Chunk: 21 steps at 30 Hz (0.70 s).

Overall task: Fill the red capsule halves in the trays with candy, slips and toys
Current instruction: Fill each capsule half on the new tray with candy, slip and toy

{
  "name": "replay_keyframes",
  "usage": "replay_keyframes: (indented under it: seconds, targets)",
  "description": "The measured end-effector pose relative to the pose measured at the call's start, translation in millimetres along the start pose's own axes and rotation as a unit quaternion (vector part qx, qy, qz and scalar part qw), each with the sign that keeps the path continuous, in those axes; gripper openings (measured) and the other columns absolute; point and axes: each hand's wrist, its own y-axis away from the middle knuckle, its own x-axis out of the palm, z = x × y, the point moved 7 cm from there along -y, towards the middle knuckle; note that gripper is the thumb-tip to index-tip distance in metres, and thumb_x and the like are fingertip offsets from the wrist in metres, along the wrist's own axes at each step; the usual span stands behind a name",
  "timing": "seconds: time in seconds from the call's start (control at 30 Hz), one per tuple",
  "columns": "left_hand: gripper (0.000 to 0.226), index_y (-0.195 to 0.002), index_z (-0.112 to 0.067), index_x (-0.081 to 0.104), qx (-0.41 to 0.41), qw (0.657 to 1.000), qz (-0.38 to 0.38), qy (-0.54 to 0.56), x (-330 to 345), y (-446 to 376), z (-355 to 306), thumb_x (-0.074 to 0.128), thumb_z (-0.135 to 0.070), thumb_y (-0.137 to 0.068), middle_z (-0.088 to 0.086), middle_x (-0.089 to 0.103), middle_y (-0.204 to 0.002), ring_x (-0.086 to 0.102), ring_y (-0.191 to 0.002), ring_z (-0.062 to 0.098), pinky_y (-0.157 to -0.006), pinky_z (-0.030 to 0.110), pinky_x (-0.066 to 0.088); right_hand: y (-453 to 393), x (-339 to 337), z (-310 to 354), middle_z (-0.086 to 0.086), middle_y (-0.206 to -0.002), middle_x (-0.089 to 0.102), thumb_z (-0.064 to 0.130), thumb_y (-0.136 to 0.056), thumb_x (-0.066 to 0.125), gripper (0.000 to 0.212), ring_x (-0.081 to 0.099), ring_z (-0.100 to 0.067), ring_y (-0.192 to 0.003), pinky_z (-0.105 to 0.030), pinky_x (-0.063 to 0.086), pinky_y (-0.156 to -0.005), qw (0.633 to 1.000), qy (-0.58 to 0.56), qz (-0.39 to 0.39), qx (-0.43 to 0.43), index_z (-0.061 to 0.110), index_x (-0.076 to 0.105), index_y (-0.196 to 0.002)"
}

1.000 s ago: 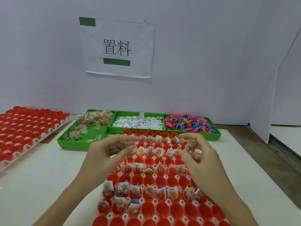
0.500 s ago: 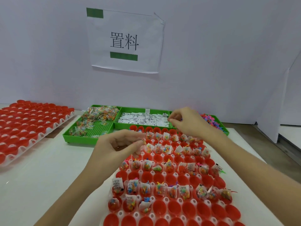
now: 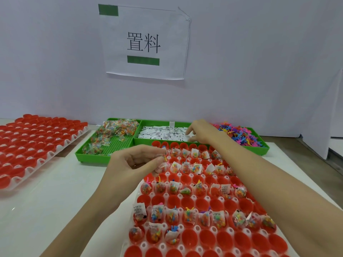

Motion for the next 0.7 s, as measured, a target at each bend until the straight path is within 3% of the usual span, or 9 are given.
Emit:
replay_keyframes:
  seconds: [0.27, 0.37, 0.5, 0.6, 0.7]
  targets:
    - [0.019, -0.099, -0.026, 0.082, 0.002, 1.0, -0.001, -0.006, -0.8, 0.2, 1.3, 0.079, -0.019, -0.083, 0.006, 0.079, -0.083, 0.075, -0.072, 0.021, -0.069, 0.019, 0.058, -4.2, 4.5, -10.8, -0.01, -0.119, 0.07, 0.023, -0.088, 0.079, 0.02, 0.065, -0.026, -0.108, -0.037, 0.053, -0.092, 0.999, -0.014, -0.034, 0.019, 0.01, 0.073, -0.101]
    - [0.018, -0.099, -0.028, 0.082, 0.0, 1.0, -0.001, -0.013, -1.2, 0.2, 3.5, 0.079, -0.019, -0.083, 0.006, 0.079, -0.083, 0.075, -0.073, 0.021, -0.07, 0.019, 0.058, -4.0, 3.6, -13.5, -0.007, -0.114, 0.071, 0.025, -0.091, 0.076, 0.014, 0.065, -0.021, -0.096, -0.034, 0.055, -0.087, 0.998, -0.035, -0.051, 0.017, 0.012, 0.073, -0.093]
    - [0.018, -0.098, -0.028, 0.082, -0.012, 1.0, 0.004, -0.018, -1.4, -0.5, 6.2, 0.08, -0.017, -0.083, 0.006, 0.079, -0.087, 0.076, -0.073, 0.023, -0.07, 0.019, 0.059, -1.7, 3.0, -19.1, -0.011, -0.114, 0.074, 0.023, -0.094, 0.072, 0.019, 0.064, -0.015, -0.085, -0.031, 0.056, -0.084, 0.994, -0.087, -0.065, 0.026, 0.007, 0.078, -0.102]
    - [0.018, -0.098, -0.027, 0.082, -0.021, 0.999, 0.007, -0.023, -1.4, -0.6, 8.5, 0.08, -0.016, -0.083, 0.004, 0.08, -0.092, 0.077, -0.074, 0.024, -0.071, 0.02, 0.06, 4.6, 0.6, -22.1, -0.011, -0.117, 0.075, 0.022, -0.097, 0.069, 0.023, 0.07, -0.02, -0.095, -0.028, 0.054, -0.085, 0.984, -0.147, -0.091, 0.04, 0.005, 0.077, -0.111]
    - [0.019, -0.099, -0.028, 0.082, -0.02, 0.999, 0.008, -0.026, -1.4, -0.3, 9.5, 0.08, -0.017, -0.083, 0.004, 0.08, -0.092, 0.077, -0.076, 0.024, -0.071, 0.02, 0.06, 14.8, -8.2, -26.7, 0.005, -0.082, 0.074, 0.035, -0.095, 0.069, 0.03, 0.063, -0.01, -0.064, -0.013, 0.045, -0.065, 0.957, -0.243, -0.147, 0.054, 0.01, 0.079, -0.108]
